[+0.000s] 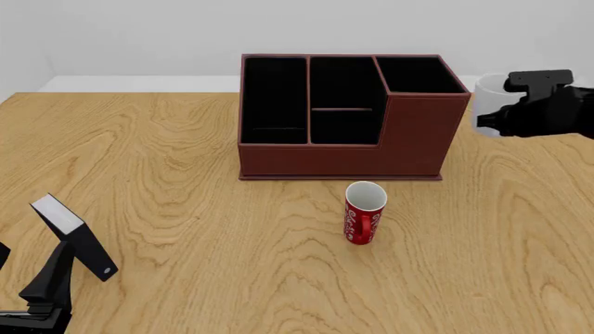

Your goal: Pick up the white mug and place it to the right of the caddy.

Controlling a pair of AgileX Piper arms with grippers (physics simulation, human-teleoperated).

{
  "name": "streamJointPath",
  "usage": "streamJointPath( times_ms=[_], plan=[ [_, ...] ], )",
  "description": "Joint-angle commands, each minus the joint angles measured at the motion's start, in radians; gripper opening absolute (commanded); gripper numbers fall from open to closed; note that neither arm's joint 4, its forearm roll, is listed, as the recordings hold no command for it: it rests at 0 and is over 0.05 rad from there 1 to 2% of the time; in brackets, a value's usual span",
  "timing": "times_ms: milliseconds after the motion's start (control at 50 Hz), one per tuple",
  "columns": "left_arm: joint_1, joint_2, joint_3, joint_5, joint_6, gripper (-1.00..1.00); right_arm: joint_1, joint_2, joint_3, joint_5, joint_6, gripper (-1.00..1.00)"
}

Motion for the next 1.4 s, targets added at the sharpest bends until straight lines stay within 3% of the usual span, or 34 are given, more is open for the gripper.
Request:
streamJointPath(
  times_ms=[20,1400],
  plan=[
    [0.0,0.0,0.0,0.0,0.0,1.0,0.013,0.007,0.046,-0.07,0.025,-1.0],
    [0.0,0.0,0.0,0.0,0.0,1.0,0.015,0.154,0.18,-0.263,0.07,-1.0]
  ],
)
